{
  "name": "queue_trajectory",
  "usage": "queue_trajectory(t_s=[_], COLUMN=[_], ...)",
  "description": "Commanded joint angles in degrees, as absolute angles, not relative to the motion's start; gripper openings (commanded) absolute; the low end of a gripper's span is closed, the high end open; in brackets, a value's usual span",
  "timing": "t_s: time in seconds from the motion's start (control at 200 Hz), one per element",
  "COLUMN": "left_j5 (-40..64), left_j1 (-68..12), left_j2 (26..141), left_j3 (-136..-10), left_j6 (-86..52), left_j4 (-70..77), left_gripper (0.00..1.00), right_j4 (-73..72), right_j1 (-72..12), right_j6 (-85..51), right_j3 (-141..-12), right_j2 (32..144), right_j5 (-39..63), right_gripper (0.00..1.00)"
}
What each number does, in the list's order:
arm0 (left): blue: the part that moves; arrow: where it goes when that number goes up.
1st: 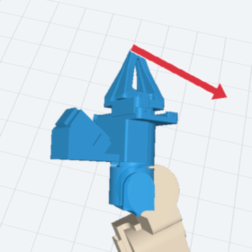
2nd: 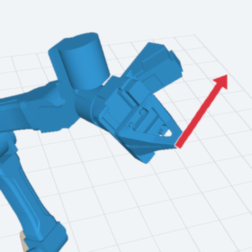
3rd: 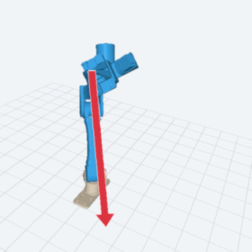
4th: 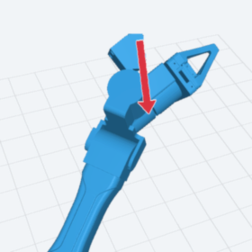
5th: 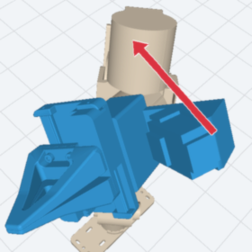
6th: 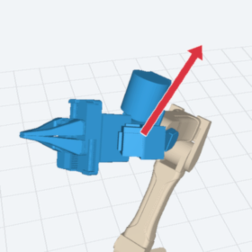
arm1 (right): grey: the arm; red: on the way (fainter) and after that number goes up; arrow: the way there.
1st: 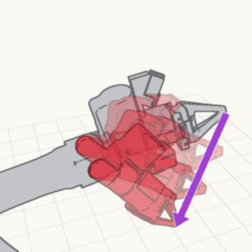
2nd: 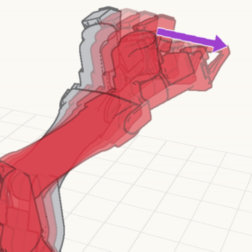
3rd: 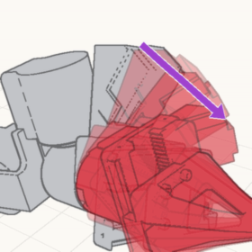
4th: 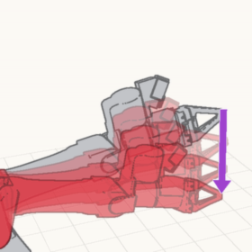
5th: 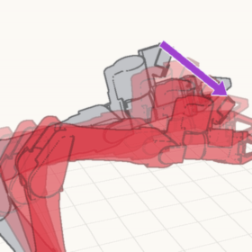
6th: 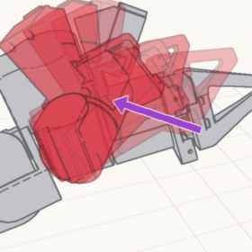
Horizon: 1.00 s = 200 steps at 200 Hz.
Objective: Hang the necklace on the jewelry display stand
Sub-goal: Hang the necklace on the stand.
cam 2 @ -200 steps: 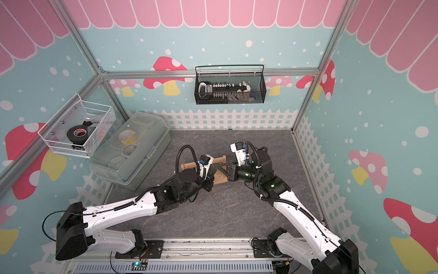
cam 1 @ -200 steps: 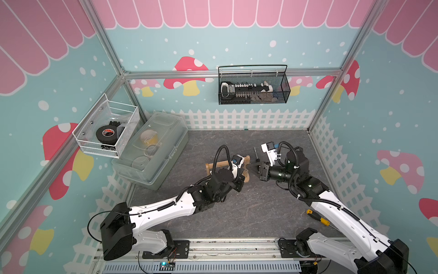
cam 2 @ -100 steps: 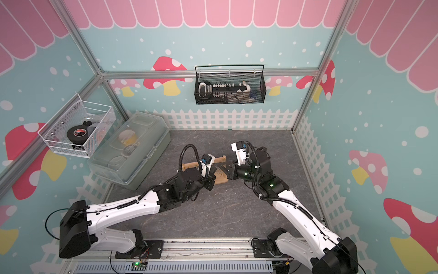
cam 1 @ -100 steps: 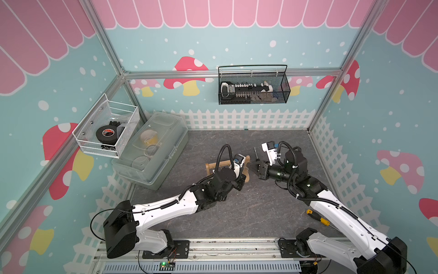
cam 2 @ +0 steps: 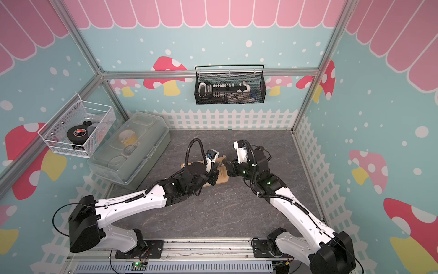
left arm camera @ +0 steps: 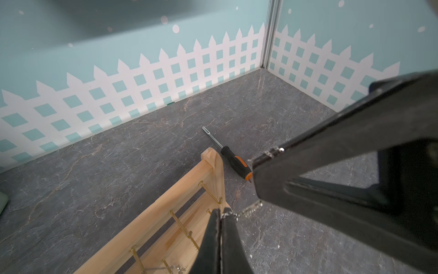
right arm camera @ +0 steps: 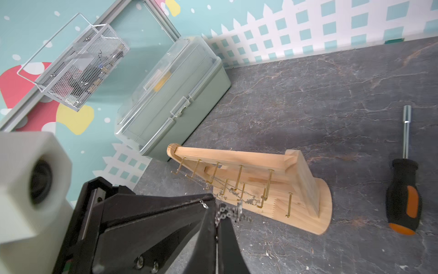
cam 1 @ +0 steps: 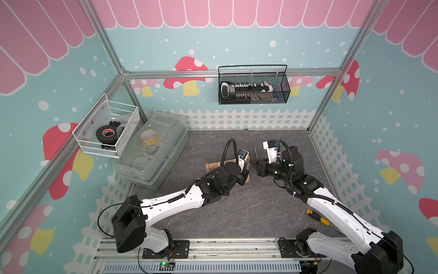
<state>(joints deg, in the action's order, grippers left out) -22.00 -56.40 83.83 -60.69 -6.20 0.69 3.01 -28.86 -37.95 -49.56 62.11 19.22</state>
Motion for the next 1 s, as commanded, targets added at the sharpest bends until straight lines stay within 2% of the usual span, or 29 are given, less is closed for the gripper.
queue_trajectory(t_s=[0.0, 0.42, 0.996], left_j5=[-20.3, -16.0, -15.9], left_j1=[-55.4, -52.5, -51.4], left_j2=[85.0, 89.8, 93.3], left_j3=[-62.7, -65.8, -69.8], left_j6=[-5.1, -5.1, -5.1], left_j4=[-1.0, -2.0, -5.5], left_gripper=[0.00, 0.00, 0.00], right_j4=[1.7, -0.3, -1.3], right_j1=[-28.7, -28.4, -27.5], right_j6=[-36.2, -34.5, -34.1], right_j3=[-48.9, -48.3, -47.3], right_j2=[63.4, 66.5, 68.2], right_j5=[16.5, 13.0, 11.7], right_gripper=[0.01, 0.00, 0.00])
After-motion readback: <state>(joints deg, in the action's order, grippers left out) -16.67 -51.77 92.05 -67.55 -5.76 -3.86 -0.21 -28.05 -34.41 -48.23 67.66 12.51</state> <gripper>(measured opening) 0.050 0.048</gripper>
